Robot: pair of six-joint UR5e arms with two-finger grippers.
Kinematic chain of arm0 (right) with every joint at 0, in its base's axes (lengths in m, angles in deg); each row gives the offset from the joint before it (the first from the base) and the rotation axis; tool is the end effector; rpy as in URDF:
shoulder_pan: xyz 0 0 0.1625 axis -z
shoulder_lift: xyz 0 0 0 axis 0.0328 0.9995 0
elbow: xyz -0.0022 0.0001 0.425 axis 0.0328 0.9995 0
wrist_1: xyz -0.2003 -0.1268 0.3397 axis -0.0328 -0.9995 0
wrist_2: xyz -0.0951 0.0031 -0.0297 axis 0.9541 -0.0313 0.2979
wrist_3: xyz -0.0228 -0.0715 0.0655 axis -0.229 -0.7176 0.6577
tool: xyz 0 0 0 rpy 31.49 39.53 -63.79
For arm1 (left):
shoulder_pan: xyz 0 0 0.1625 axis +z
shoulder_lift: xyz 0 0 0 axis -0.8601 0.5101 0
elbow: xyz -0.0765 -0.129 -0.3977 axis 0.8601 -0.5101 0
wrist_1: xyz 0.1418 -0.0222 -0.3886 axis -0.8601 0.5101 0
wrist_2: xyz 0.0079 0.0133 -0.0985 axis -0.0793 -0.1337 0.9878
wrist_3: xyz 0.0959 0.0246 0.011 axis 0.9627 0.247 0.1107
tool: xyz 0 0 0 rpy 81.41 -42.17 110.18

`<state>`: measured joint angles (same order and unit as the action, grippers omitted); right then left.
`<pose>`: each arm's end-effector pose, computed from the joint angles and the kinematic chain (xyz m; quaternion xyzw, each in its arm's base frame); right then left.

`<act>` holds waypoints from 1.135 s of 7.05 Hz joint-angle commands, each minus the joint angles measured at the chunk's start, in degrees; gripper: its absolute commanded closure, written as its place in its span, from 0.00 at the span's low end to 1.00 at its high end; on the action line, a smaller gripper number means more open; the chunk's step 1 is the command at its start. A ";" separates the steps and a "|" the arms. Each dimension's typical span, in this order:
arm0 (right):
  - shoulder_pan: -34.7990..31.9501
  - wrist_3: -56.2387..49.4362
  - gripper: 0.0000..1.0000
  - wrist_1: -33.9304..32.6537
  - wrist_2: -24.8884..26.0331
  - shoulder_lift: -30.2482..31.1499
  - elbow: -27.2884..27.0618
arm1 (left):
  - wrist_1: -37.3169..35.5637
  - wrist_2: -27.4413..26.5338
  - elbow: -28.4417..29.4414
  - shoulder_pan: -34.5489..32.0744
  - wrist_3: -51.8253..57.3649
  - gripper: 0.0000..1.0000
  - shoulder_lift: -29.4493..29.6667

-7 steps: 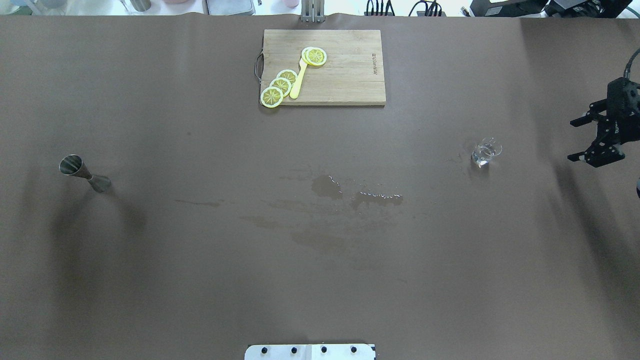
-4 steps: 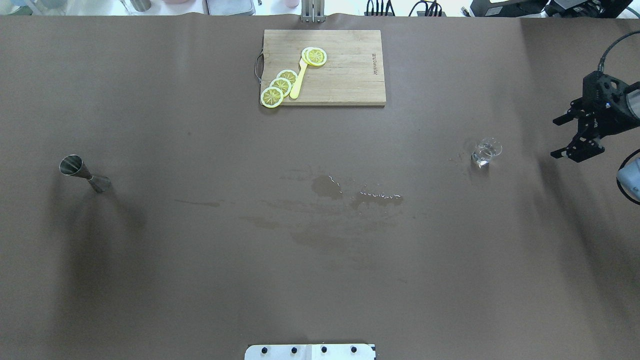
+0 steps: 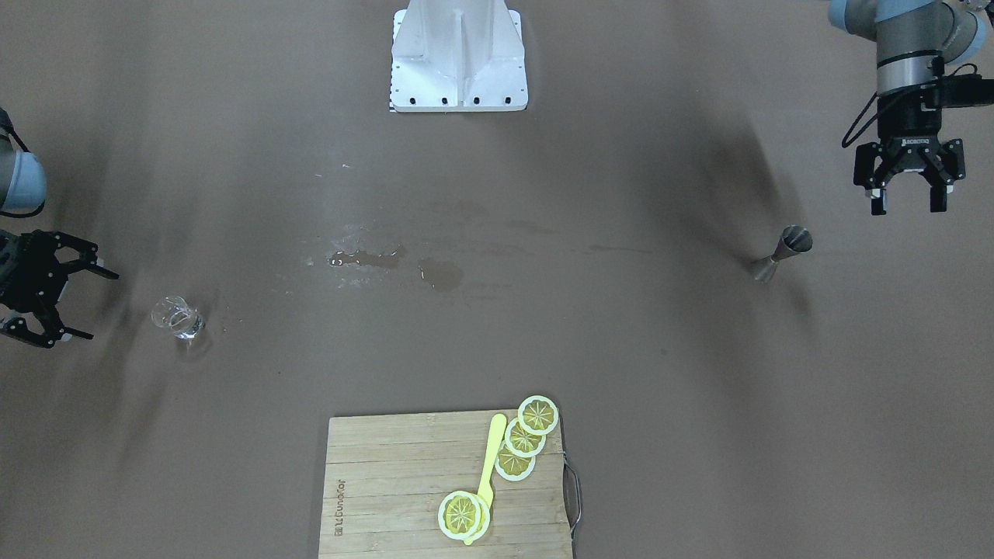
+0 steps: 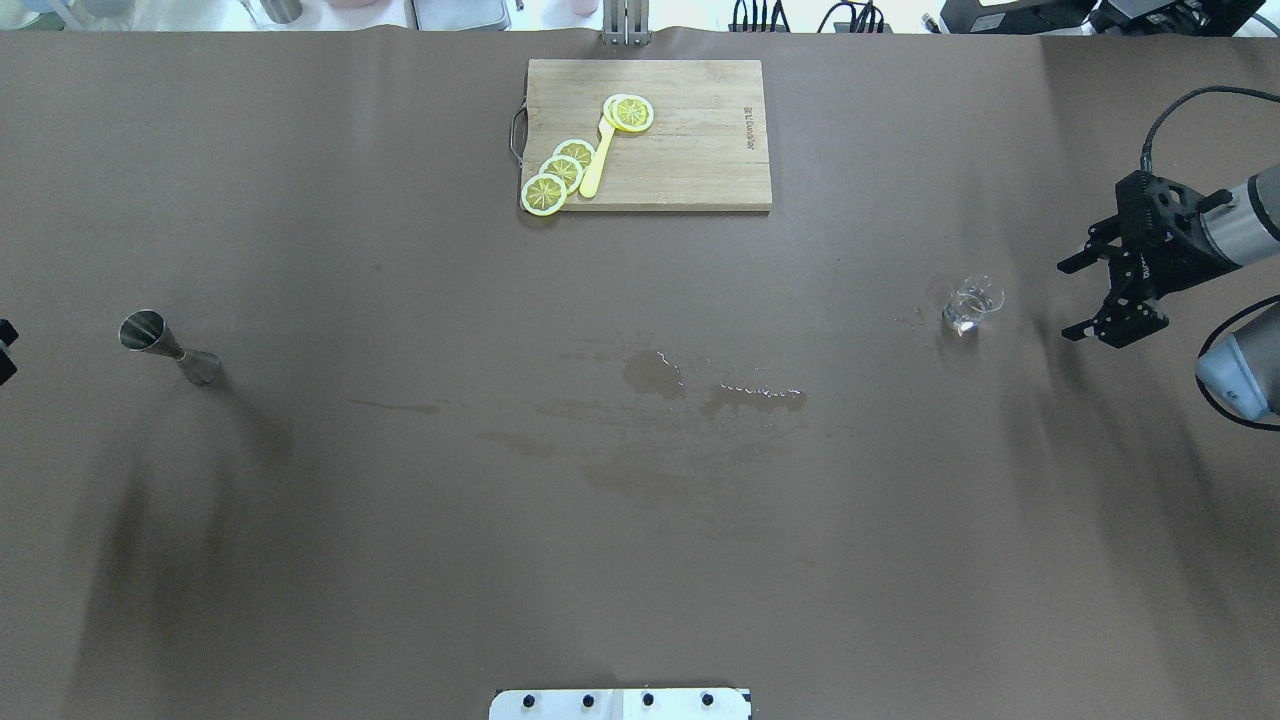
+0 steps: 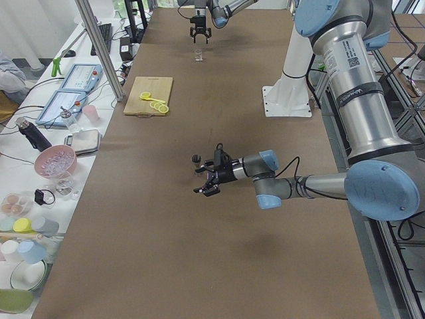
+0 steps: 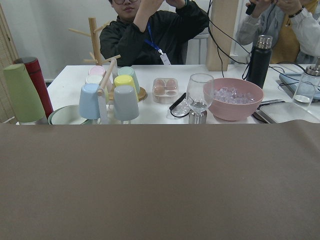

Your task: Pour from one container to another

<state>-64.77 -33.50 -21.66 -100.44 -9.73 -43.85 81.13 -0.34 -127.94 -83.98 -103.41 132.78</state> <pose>-0.2143 -0.5342 0.5877 0.3617 -0.4211 -0.5227 0.6471 0.1814 -0.3073 0.6012 0.4924 0.3104 -0.2122 0.7850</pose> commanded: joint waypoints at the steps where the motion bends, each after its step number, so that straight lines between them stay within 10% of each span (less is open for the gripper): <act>1: 0.23 -0.06 0.00 9.33 0.81 -2.88 5.58 | -6.65 -16.54 -0.46 10.83 -5.37 0.01 -3.04; 4: -0.04 0.64 0.01 11.74 2.49 -6.48 8.06 | -10.39 -30.27 -0.38 18.74 -9.56 0.01 -2.44; 8: 2.16 0.65 0.01 11.82 -1.01 -6.14 8.94 | -10.39 -32.58 -0.20 25.50 -10.29 0.01 -1.30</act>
<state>-63.46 -32.83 -9.86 -100.08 -16.31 -35.10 70.75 -31.92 -128.18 -60.97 -113.64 130.95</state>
